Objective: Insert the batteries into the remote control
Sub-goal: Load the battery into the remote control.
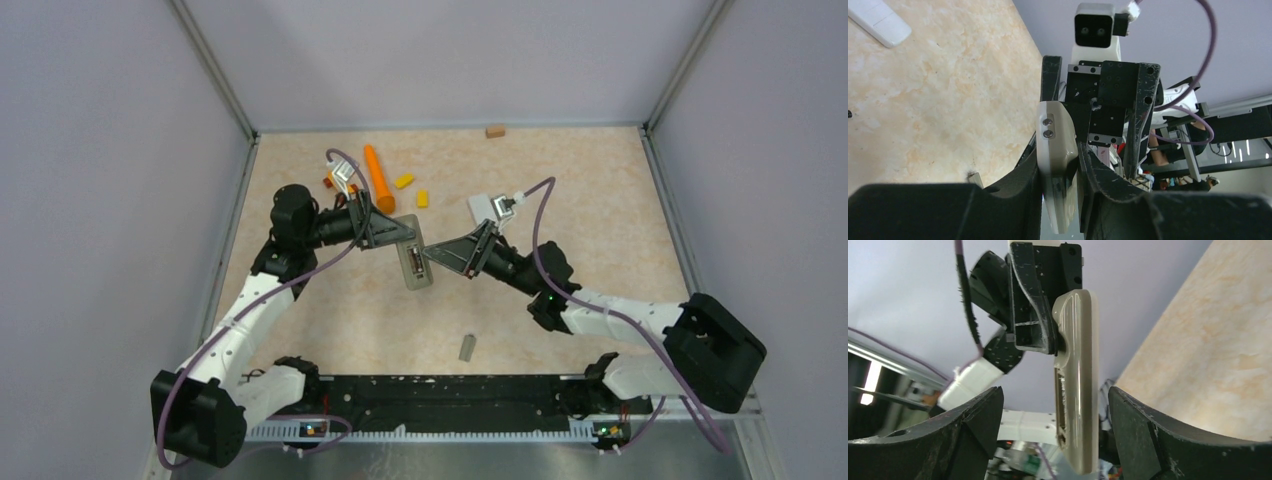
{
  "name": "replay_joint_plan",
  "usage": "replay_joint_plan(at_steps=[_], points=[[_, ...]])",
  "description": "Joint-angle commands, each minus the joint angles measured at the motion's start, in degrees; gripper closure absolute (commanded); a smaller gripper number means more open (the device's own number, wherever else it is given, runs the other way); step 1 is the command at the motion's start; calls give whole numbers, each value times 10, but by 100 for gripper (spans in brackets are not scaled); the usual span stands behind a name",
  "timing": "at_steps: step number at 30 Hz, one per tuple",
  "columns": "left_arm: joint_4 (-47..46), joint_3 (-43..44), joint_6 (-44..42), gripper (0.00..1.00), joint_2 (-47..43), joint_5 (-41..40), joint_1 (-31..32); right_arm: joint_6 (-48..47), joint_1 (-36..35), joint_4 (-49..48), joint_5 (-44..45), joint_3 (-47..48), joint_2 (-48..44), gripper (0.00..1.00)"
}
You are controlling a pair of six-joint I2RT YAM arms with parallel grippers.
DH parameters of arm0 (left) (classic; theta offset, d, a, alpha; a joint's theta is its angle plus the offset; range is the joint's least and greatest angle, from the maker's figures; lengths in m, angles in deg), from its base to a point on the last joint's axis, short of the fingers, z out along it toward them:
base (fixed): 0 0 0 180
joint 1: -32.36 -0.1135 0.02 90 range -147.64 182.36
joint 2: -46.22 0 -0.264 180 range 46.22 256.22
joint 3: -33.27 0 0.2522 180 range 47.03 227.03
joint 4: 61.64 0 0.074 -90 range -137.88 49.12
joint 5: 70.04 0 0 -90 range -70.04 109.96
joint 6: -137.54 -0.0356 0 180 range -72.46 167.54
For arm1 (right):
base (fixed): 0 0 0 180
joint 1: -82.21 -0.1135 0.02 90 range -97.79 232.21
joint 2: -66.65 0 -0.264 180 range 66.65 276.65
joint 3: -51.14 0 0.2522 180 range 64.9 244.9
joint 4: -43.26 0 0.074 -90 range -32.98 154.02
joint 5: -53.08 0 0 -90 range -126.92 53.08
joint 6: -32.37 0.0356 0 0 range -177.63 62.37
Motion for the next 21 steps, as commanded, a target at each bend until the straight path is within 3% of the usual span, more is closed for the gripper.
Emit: replay_joint_plan(at_steps=[1,5,10,16,21], points=[[-34,5,-48,100,-17,35,-3,-207,4,168,-40,72,-33,23],[-39,8,-58,100,-25,44,-3,-267,3,234,-37,95,-42,27],[-35,10,-71,100,-30,53,-3,-293,3,281,-34,126,-33,50],[-27,16,-75,100,-23,57,-3,-334,-1,335,-25,150,-29,52],[-29,21,-75,100,-22,57,-3,-374,-10,392,20,163,-23,61]])
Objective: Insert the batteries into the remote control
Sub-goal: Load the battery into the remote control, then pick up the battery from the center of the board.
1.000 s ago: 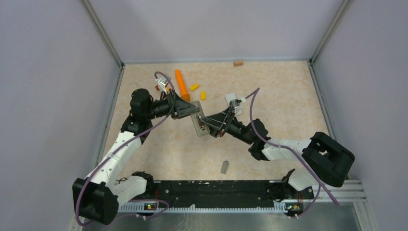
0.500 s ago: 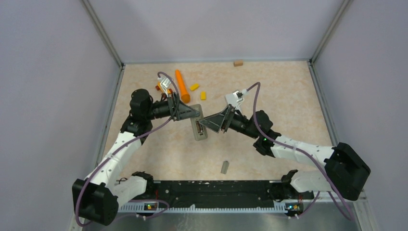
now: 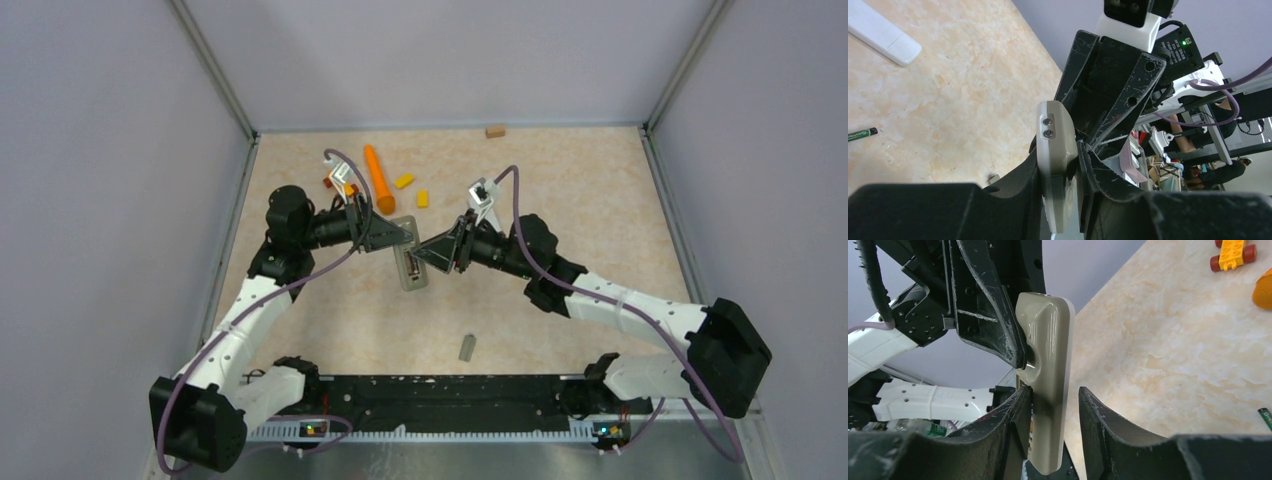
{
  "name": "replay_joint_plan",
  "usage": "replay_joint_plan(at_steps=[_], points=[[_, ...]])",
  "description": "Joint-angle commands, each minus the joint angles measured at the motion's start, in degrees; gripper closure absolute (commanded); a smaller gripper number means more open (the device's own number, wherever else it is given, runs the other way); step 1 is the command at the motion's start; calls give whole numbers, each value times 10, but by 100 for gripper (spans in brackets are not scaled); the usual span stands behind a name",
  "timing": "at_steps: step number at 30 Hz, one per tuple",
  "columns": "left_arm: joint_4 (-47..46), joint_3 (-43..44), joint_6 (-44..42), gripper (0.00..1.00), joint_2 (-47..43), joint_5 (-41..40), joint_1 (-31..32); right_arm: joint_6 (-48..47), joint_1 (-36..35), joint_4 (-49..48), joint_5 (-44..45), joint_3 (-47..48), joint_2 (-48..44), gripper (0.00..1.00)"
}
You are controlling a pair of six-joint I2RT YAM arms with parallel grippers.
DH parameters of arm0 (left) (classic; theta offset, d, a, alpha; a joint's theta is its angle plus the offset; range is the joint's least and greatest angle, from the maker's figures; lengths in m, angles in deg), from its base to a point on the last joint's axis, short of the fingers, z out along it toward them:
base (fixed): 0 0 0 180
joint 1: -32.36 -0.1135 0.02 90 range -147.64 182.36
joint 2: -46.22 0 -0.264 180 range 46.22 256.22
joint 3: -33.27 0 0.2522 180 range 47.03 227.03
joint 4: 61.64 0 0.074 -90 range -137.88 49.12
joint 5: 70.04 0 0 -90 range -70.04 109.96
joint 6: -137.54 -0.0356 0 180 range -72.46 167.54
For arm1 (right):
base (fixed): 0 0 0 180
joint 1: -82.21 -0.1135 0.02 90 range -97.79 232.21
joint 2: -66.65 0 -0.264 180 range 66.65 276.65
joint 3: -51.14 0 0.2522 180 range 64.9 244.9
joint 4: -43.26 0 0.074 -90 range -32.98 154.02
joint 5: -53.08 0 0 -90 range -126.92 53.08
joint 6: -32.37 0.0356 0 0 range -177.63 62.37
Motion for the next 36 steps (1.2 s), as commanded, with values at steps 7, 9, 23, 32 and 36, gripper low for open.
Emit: replay_joint_plan(at_steps=[7,9,23,32,36], points=[[-2,40,2,100,-9,18,0,-180,-37,150,144,33,1,62],[4,44,-1,100,-11,16,0,-204,-41,162,169,30,-5,62],[180,70,-155,100,-35,-96,-21,-206,-34,208,161,36,-100,36],[271,64,-190,100,-82,-333,-24,-288,4,327,213,97,57,36],[236,40,-192,100,-110,-317,-25,-349,7,348,220,157,159,38]])
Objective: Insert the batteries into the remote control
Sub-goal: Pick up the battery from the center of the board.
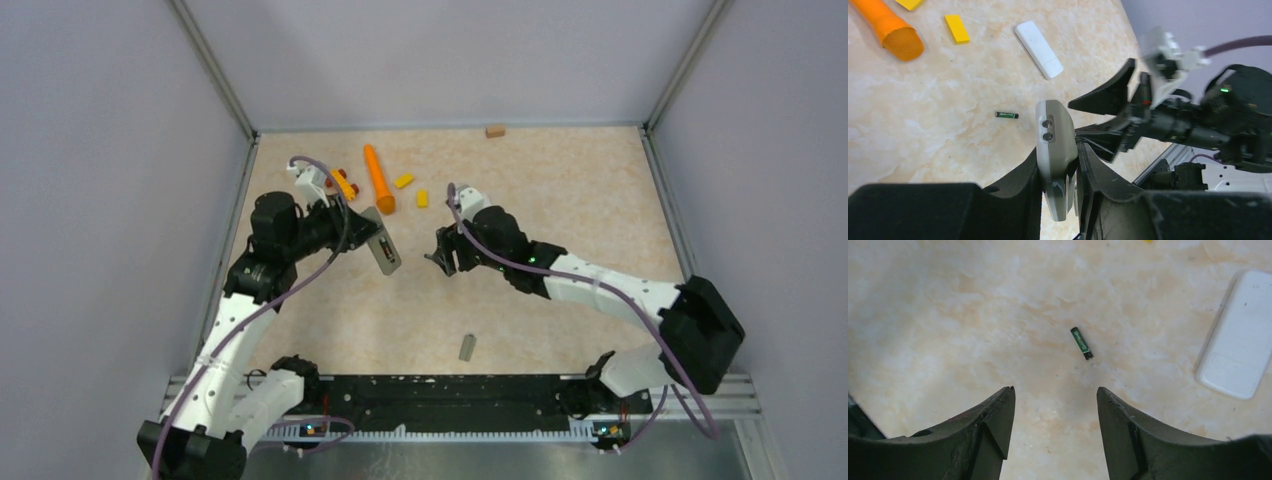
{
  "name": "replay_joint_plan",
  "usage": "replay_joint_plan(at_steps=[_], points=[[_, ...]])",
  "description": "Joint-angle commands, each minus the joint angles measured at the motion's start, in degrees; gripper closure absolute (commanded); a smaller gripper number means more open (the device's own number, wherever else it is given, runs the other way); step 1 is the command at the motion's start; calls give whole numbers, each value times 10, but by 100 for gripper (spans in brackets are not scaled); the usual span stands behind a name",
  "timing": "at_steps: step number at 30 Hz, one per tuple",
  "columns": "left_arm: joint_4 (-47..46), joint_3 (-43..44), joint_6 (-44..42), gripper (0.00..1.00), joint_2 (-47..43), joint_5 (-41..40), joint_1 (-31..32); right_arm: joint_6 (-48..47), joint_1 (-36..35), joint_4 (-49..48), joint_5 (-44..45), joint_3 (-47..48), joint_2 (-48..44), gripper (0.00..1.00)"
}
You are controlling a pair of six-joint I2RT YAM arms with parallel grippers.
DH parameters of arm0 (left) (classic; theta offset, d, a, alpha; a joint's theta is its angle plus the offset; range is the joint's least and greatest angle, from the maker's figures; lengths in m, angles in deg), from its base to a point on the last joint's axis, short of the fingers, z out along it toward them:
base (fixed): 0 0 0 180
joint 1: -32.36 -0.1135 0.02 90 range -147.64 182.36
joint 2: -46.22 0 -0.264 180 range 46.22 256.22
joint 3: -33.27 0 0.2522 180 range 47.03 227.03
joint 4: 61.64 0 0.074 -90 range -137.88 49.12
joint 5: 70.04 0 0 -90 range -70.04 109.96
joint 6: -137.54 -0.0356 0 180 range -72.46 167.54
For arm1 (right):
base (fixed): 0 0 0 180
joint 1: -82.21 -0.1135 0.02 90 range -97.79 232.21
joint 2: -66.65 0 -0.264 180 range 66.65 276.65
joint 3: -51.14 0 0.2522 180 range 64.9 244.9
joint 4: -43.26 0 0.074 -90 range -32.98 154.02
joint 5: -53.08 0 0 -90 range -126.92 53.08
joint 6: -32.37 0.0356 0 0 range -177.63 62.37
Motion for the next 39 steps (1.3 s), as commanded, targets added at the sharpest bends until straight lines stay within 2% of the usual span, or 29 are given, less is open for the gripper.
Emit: replay_joint_plan(at_steps=[1,4,8,11,15,20,25,31,36,39], points=[[-39,-17,-18,100,-39,-23,-3,-94,5,50,22,82,102,39],[-51,-22,-24,100,-51,2,-3,-136,8,56,25,125,163,39],[-66,-27,-29,100,-71,10,-3,-189,17,86,12,186,234,47],[-76,-29,-31,100,-81,9,-3,-197,25,98,-16,218,272,53],[-79,-27,-29,100,-88,-1,-3,-200,29,109,-38,239,304,55],[-87,-33,-25,100,-101,-32,-3,-206,37,121,-63,252,329,60],[-92,-35,-24,100,-105,-44,-4,-217,38,147,-72,274,353,77],[-92,-34,-24,100,-104,-41,-4,-220,38,147,-61,275,361,79],[-93,-33,-25,100,-104,-41,-4,-207,38,144,-46,276,361,94],[-95,-32,-25,100,-104,-36,-4,-181,41,104,-43,251,320,96]])
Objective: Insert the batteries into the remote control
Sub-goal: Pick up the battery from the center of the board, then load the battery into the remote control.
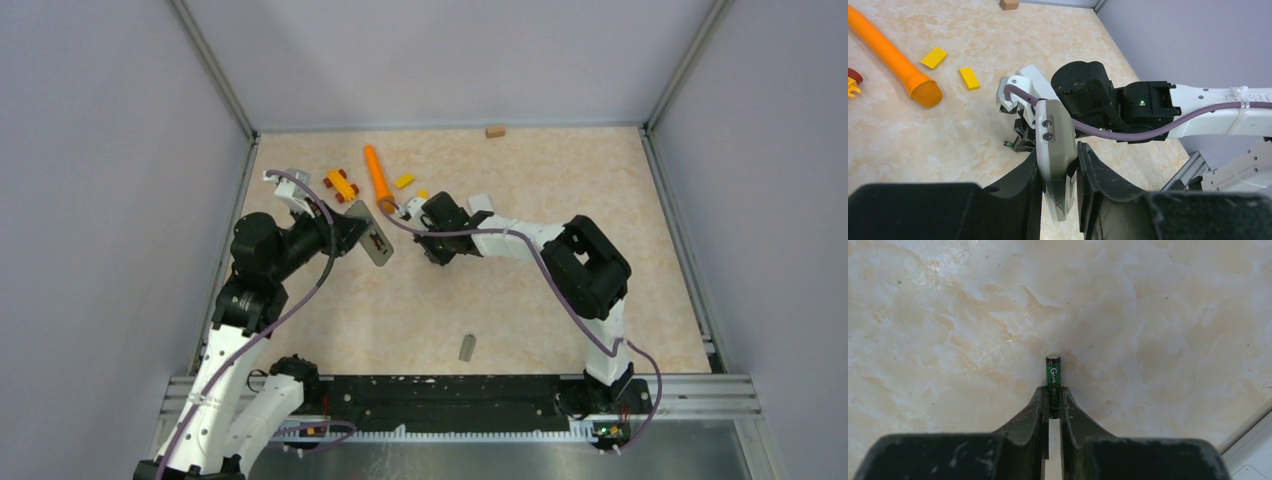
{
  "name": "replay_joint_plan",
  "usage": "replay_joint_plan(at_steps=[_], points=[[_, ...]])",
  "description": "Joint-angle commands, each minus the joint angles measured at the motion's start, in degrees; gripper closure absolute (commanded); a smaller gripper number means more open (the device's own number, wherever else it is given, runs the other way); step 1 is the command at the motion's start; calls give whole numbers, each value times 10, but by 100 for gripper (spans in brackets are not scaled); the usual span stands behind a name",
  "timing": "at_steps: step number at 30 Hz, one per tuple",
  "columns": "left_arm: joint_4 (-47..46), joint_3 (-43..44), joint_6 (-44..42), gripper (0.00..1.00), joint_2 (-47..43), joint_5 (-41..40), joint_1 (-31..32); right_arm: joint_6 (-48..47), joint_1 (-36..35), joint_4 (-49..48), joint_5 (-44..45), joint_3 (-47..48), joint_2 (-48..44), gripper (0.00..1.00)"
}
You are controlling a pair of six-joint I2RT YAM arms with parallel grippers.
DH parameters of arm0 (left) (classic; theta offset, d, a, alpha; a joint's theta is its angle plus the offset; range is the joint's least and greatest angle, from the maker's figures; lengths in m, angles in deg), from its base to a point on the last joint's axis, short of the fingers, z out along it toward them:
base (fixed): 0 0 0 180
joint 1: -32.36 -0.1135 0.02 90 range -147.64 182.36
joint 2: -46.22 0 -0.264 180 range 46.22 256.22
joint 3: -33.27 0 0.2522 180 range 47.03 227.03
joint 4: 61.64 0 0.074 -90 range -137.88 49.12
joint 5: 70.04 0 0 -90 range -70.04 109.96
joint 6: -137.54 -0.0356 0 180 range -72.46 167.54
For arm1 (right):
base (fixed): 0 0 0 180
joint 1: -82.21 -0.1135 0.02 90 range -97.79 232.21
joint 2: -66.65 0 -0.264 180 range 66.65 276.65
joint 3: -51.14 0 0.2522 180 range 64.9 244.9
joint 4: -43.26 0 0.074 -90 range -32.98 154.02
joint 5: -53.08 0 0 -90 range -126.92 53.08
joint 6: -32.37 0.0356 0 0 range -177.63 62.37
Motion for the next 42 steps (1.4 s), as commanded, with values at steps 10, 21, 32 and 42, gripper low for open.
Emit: replay_joint_plan(at_steps=[10,21,32,42], points=[[-88,-19,25,100,-7,56,-3,149,20,-148,20,-131,-260,97],[-322,-69,166,100,53,253,-2,168,21,-173,-182,-221,-484,96],[-449,-97,273,100,152,241,14,301,21,-106,-200,-180,-531,96],[-616,-108,416,100,292,234,80,330,14,27,-167,-120,-507,97]])
